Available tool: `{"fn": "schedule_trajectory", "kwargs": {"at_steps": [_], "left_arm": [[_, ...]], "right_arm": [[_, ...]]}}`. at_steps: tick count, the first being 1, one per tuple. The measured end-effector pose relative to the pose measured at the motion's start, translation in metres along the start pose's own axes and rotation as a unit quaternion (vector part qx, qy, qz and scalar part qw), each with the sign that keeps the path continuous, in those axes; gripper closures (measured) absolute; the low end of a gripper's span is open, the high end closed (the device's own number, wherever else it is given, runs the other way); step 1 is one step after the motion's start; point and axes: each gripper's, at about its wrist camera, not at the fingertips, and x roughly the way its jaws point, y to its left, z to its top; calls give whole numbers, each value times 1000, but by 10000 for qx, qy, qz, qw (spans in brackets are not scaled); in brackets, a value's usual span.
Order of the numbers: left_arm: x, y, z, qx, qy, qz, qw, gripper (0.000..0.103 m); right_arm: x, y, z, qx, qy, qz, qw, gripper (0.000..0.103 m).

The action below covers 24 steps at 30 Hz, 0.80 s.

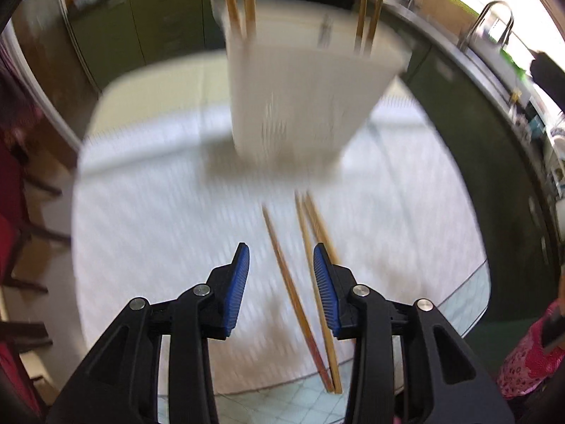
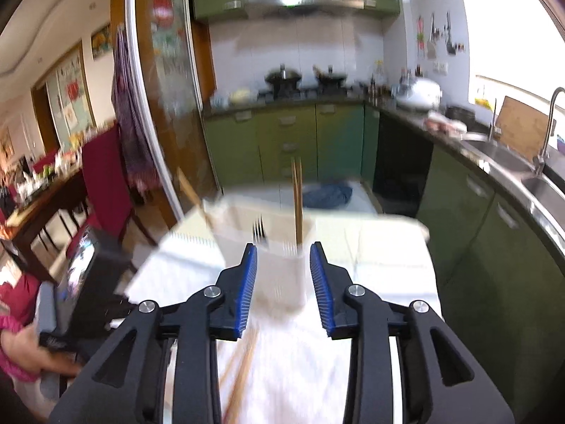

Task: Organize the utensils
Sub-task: 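Lower both open tools back to the remaining wooden chopsticks on the cloth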

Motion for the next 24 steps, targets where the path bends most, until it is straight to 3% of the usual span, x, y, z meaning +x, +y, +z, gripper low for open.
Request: {"fn": "schedule_trajectory", "kwargs": {"at_steps": [6,12,16,18,20,24], "left_arm": [[40,-10,-9,-30,532,170,9984,67],[57,-11,-5,-223,725,403,9963,67],[71,-13,-6,-288,968,447,9939,77],[76,-16,-7,-239,1001,554,9931,80],[78,-21,-6,-172,986,620,9930,89],[81,-26,-7,26,1004,678,9926,93]], "right_arm": [[23,-13,-64,-128,1096,-107,9938,71],[52,-24,-112,-41,1798,-44,9837,71],[62,-30,-121,73,1935,27,9811,71],[69,-30,-108,90,1995,74,9798,71],[75,-26,-108,51,2066,111,9783,71],[100,-6,-110,-19,2428,398,9692,71]]}}
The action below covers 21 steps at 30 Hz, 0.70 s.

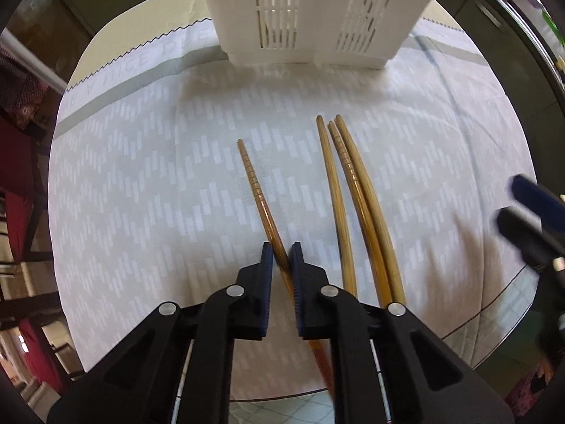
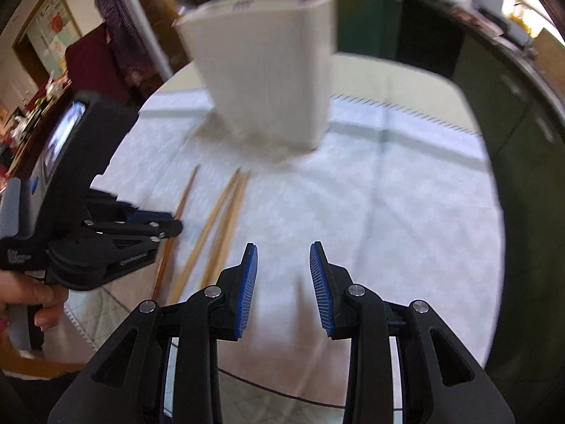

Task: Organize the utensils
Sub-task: 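Lower both open tools back to the remaining wooden chopsticks on the cloth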

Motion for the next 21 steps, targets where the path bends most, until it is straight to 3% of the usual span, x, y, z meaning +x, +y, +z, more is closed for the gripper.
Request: {"fn": "schedule_trajectory", "kwargs": {"at_steps": [6,10,21], "left_arm": [[1,13,-6,125,-4,204,9997,93],[2,24,-12,99,-40,210,9997,93],[2,30,-14,123,-114,136,9998,93]], "right_arm": [[38,25,8,-43,494,331,9982,73],[50,34,14,-52,616,194,9979,80],[75,48,27,-90,850,-231,9961,82]]}}
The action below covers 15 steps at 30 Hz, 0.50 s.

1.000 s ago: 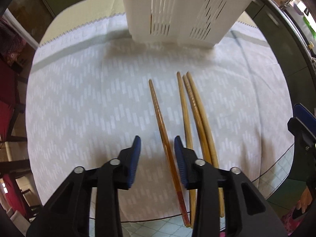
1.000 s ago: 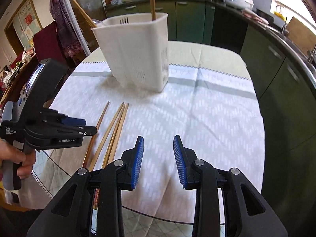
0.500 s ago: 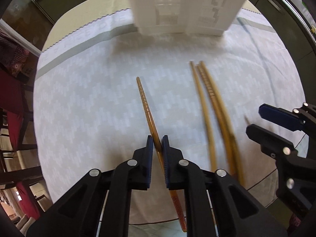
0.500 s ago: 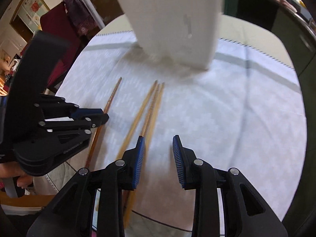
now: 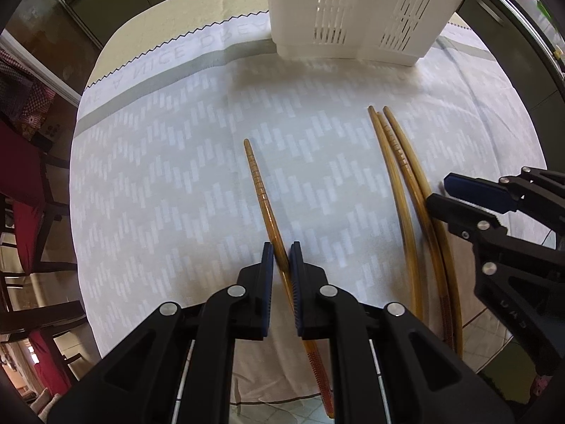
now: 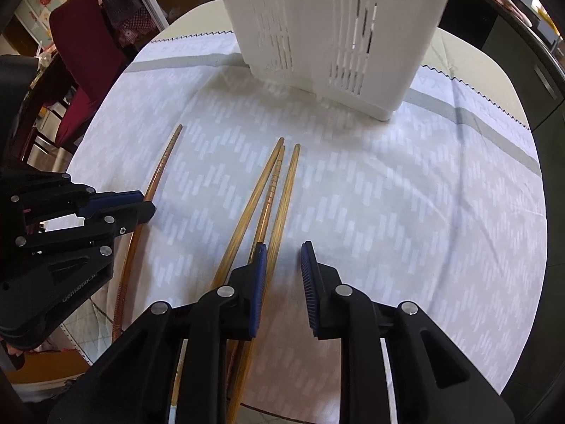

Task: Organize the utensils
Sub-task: 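Lower both open tools back to the remaining wooden chopsticks on the cloth, then close the left tool on a chopstick while the right tool grasps another chopstick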

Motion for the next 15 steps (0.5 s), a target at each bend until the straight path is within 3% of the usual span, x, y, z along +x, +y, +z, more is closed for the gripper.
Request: {"fn": "schedule_trajectory", "kwargs": {"at_steps": [9,15], "left_arm": [[-1,23,4,-217,77,-99,9997,92],[2,38,7,-251,41,-32,9997,82]], "right_arm": [[13,20,16,-182,59,-344,9992,87],[11,8,7,-223,-7,-356,9991,95]]}}
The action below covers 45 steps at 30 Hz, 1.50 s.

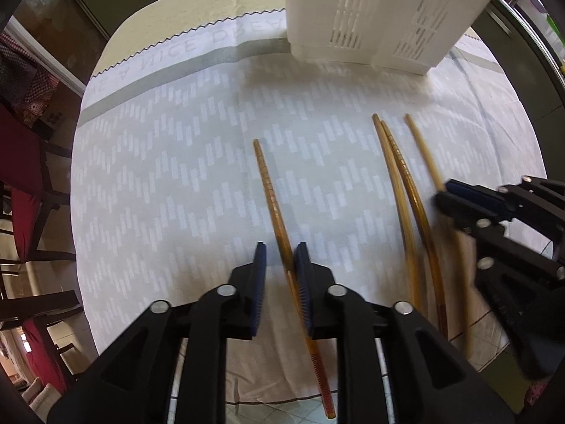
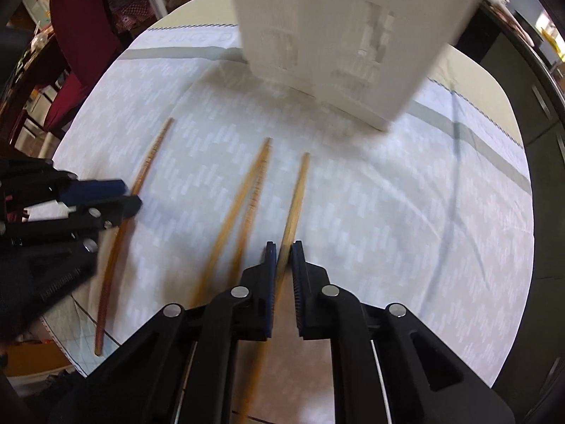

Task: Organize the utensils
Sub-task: 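Close the left tool on a chopstick while the right tool grasps another chopstick, then lift both chopsticks upright over the basket and open both tools to drop them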

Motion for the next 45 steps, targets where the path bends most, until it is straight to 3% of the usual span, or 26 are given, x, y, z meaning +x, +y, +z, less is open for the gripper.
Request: {"fn": "schedule_trajectory", "kwargs": {"at_steps": [4,6,9,17,30,39,45], "left_arm": [[1,13,3,-66,-44,-54,10000,78],[2,16,3,-39,-68,-54,10000,80],[3,10,1,21,-105,-115,9999,94],[4,5,3,93,-199,-133,9997,96],[-69,11,4,41,-1392,-397,9895,96],[-121,4,-10,-4,-2158,-505,9751,96],[-139,4,-18,-22,-2504,-559,9665,96]], "right_arm": [[-2,-21,-10,199,-102,28,9997,96],[-2,-30,-13,295,-131,71,9995,96],[-2,-36,-16,378,-166,126,9991,96],[-12,-53,-19,635,-477,400,9960,96],[-94,-77,-41,1006,-1894,827,9732,96],[-141,-76,-58,911,-2764,454,9556,96],[-153,-70,-71,815,-2994,330,9501,96]]}}
